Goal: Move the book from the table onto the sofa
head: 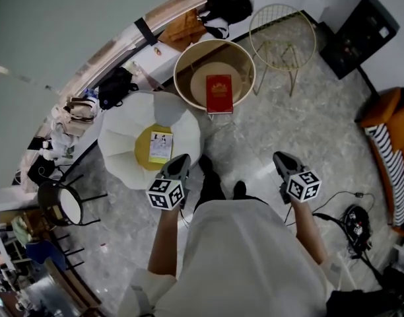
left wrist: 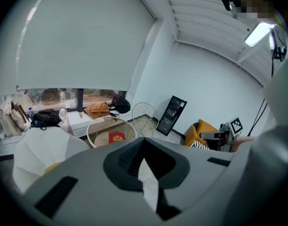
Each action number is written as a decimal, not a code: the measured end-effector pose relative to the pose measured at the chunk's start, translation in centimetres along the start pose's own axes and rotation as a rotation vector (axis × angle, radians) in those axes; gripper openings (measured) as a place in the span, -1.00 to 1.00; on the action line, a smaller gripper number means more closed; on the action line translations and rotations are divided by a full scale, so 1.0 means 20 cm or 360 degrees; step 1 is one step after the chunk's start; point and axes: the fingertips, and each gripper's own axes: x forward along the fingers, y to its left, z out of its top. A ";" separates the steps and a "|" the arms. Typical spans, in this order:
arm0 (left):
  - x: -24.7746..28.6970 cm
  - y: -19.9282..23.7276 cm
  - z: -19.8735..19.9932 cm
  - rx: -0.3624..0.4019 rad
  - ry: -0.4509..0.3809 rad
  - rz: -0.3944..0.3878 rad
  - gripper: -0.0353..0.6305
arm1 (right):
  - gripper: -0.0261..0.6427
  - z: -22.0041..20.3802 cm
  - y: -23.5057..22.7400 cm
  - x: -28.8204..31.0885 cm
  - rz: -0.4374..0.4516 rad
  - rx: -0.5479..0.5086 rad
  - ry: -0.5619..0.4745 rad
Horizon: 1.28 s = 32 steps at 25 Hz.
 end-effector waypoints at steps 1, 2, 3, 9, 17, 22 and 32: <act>0.02 0.03 0.01 0.0001 0.0008 -0.0010 -0.89 | -0.78 0.01 0.00 0.02 -0.0019 0.0014 -0.0004; 0.03 0.07 0.03 0.0004 0.0015 -0.0023 -0.89 | -0.78 0.02 0.00 0.05 -0.0037 0.0031 -0.0012; 0.05 0.10 0.05 0.0010 0.0020 -0.0038 -0.89 | -0.78 0.04 0.00 0.08 -0.0051 0.0048 -0.0023; 0.18 0.32 0.13 0.0038 0.0074 -0.0111 -0.89 | -0.78 0.15 0.08 0.33 -0.0063 0.0113 -0.0053; 0.37 0.56 0.18 0.0061 0.0177 -0.0219 -0.89 | -0.78 0.19 0.16 0.73 -0.0033 0.0110 0.0078; 0.49 0.68 0.15 0.0054 0.0229 -0.0315 -0.89 | -0.77 0.16 0.19 0.95 -0.0050 0.0177 0.0121; 0.71 0.80 0.11 -0.0058 0.0290 -0.0350 -0.89 | -0.77 0.15 0.13 1.20 -0.0061 0.0224 0.0219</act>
